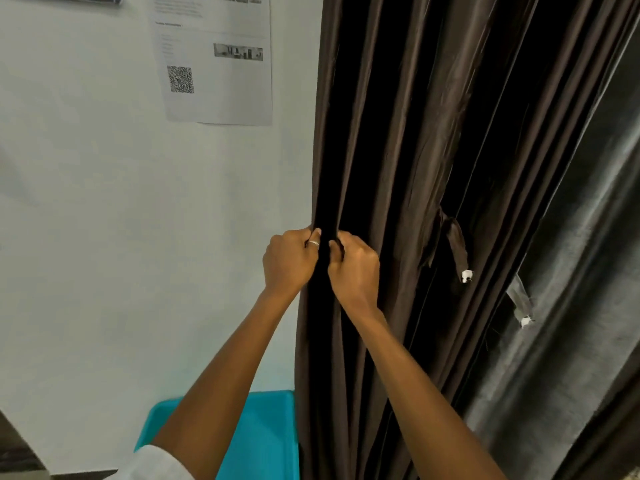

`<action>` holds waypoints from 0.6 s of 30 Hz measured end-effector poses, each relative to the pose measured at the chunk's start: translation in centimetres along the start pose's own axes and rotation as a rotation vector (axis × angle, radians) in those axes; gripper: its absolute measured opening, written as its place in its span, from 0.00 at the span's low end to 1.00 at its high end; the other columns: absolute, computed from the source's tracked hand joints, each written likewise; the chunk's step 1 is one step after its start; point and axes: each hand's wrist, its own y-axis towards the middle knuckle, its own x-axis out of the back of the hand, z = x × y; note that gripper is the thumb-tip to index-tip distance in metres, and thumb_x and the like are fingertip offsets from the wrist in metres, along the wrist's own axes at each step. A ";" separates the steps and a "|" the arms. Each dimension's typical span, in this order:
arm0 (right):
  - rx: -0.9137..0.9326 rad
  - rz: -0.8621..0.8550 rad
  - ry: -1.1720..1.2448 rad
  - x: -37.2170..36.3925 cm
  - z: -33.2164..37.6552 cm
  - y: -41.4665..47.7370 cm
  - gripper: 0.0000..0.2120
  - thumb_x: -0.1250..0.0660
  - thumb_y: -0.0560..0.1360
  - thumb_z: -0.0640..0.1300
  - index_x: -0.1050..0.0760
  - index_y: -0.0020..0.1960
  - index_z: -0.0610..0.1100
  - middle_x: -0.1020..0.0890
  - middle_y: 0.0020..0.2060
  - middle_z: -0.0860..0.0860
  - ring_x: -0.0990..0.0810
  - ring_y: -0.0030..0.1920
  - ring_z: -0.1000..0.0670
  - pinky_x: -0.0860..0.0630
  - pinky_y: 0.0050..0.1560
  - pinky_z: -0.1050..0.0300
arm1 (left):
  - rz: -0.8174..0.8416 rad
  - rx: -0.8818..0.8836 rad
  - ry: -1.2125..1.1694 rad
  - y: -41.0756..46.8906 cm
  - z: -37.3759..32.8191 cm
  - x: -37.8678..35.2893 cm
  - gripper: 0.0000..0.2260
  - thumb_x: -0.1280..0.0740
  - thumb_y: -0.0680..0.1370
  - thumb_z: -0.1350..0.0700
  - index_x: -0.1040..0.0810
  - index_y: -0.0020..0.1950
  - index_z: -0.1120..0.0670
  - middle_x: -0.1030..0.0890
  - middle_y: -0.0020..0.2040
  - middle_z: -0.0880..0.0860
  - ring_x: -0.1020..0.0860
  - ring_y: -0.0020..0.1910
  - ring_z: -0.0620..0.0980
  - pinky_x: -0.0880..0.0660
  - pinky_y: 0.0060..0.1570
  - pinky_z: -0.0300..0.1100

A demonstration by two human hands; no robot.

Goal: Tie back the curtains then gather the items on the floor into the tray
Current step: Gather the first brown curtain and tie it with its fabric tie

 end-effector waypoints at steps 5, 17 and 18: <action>-0.033 0.033 0.087 -0.9 0.7 -0.2 0.07 0.34 0.81 0.37 0.18 0.56 0.39 0.15 0.44 0.46 0.17 0.41 0.51 0.18 0.44 0.59 | 0.022 -0.001 -0.140 0.0 0.3 -0.8 0.21 0.40 0.84 0.50 0.28 0.31 0.51 0.27 0.25 0.46 0.28 0.24 0.45 0.35 0.28 0.39; -0.120 0.128 0.222 -1.9 1.0 -1.1 0.10 0.37 0.80 0.41 0.22 0.46 0.36 0.19 0.38 0.44 0.23 0.36 0.51 0.23 0.36 0.55 | 0.050 0.117 -0.026 0.5 -1.5 0.3 0.31 0.39 0.78 0.32 0.24 0.32 0.59 0.24 0.25 0.52 0.24 0.25 0.49 0.26 0.29 0.41; -0.113 0.128 0.215 -1.9 1.0 -1.2 0.08 0.35 0.80 0.39 0.22 0.46 0.36 0.19 0.38 0.44 0.23 0.36 0.52 0.24 0.37 0.56 | 0.041 0.130 -0.009 0.6 -1.8 0.4 0.30 0.38 0.78 0.34 0.24 0.31 0.59 0.25 0.25 0.51 0.25 0.25 0.49 0.27 0.29 0.40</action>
